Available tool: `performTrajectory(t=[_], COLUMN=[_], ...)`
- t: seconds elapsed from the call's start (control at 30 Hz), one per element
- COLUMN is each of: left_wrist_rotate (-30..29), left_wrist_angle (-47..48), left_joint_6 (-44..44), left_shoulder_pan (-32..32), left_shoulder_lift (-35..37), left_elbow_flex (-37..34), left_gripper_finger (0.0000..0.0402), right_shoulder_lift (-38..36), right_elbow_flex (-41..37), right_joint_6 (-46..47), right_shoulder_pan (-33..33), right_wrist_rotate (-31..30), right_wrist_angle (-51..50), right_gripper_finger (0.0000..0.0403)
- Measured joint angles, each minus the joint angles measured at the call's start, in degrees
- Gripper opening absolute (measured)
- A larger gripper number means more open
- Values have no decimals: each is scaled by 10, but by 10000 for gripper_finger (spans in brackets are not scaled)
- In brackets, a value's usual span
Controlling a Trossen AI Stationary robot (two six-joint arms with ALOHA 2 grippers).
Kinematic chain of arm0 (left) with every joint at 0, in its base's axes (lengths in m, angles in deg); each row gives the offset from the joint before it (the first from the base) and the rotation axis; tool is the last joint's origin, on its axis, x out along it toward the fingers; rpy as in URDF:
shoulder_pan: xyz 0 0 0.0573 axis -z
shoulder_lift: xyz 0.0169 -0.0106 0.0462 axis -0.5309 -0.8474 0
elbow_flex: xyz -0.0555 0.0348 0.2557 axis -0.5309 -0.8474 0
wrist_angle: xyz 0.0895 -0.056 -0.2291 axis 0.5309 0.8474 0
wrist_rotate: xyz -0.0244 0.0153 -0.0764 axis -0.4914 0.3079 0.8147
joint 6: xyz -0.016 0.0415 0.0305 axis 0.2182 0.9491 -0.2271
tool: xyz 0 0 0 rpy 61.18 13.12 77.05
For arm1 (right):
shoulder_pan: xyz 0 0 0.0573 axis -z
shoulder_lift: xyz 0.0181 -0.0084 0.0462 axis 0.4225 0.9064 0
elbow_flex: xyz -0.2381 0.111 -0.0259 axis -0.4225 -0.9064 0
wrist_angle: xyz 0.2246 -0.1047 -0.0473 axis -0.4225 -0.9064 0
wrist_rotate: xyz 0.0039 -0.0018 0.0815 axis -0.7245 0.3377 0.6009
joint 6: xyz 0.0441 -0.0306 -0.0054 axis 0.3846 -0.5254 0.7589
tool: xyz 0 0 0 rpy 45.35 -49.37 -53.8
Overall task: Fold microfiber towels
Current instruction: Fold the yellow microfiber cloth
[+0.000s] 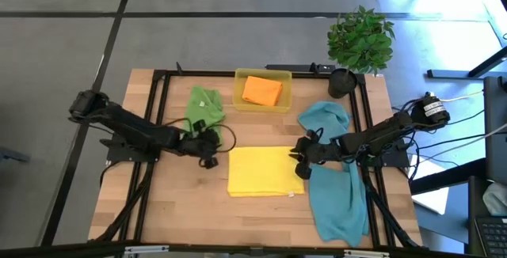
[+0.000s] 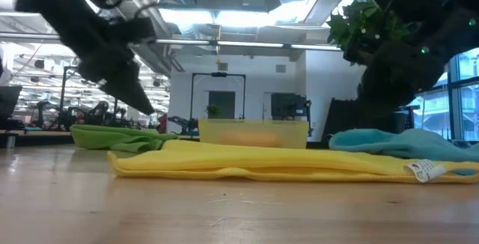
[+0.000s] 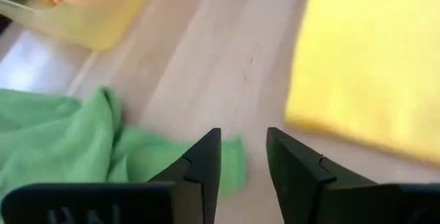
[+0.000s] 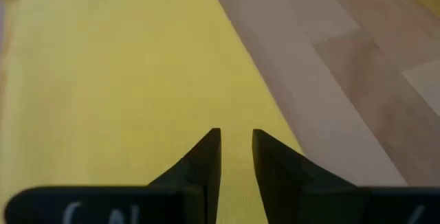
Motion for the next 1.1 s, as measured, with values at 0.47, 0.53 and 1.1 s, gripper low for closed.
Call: performTrajectory(t=[0.47,0.53,1.1], left_wrist_rotate=[33,40,105], left_wrist_angle=[-251,-275,-207], left_joint_6=[107,122,70], left_shoulder_pan=[1,-19,-107], left_shoulder_lift=[-126,-155,-212], left_elbow_flex=[2,6,28], left_gripper_finger=[108,108,108], right_shoulder_lift=[31,43,95], right_elbow_flex=[25,25,29], right_joint_6=[37,50,137], right_shoulder_pan=[-74,-87,-137], right_wrist_rotate=[147,175,185], right_wrist_angle=[45,47,-6], right_gripper_finger=[86,86,86])
